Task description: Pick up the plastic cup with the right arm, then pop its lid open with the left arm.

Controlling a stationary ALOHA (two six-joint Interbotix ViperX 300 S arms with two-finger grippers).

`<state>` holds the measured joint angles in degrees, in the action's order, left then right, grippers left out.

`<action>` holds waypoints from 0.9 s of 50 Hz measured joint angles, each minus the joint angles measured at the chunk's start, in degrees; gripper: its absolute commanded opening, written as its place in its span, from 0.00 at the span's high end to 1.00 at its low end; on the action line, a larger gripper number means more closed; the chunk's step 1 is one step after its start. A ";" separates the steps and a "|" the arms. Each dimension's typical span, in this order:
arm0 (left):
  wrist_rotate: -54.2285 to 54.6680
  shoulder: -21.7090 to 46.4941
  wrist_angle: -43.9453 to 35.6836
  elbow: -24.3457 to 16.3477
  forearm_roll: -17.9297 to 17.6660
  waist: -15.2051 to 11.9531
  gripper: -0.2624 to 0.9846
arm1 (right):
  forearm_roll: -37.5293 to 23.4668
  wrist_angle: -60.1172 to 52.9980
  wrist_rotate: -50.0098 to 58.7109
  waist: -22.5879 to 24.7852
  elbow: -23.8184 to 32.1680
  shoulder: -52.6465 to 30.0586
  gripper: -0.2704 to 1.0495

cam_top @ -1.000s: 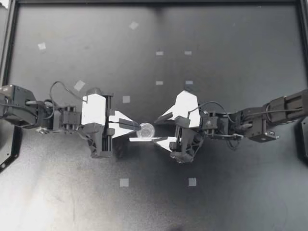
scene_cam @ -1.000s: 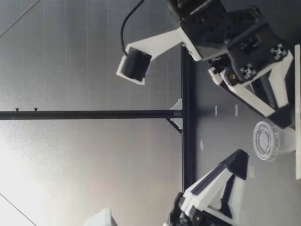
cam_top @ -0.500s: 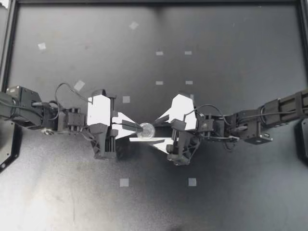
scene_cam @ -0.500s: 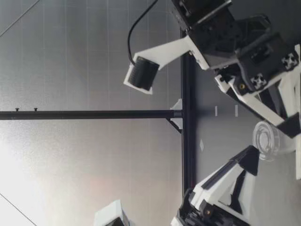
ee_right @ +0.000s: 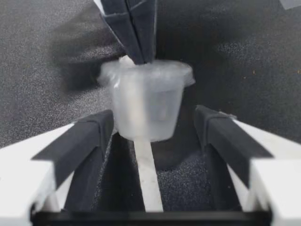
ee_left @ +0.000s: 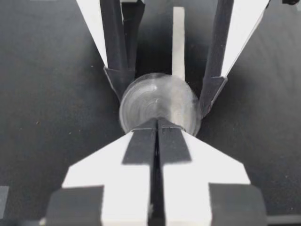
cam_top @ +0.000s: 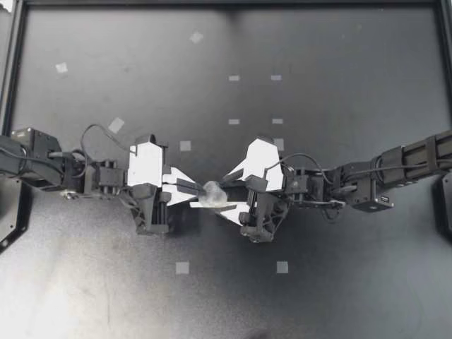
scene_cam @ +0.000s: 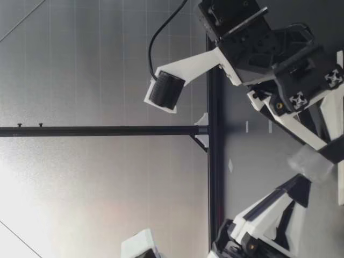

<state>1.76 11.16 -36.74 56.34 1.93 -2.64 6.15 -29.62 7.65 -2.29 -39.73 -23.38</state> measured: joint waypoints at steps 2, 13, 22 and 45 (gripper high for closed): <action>0.00 0.00 0.09 -0.09 0.09 0.09 0.85 | 0.00 0.09 0.00 0.00 0.00 0.00 0.25; 0.00 0.00 0.09 0.00 0.09 0.00 0.85 | 0.00 2.20 0.09 0.00 0.88 0.09 0.28; 0.00 0.00 0.09 0.00 0.09 0.09 0.85 | 0.00 5.19 -0.09 0.00 2.29 0.09 0.37; 0.88 -0.44 0.18 0.00 0.09 0.00 0.85 | -2.37 9.49 -0.26 0.00 2.72 0.97 0.53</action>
<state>2.64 10.72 -36.56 56.34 2.02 -2.64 3.78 -20.13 7.38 -2.29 -37.00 -22.41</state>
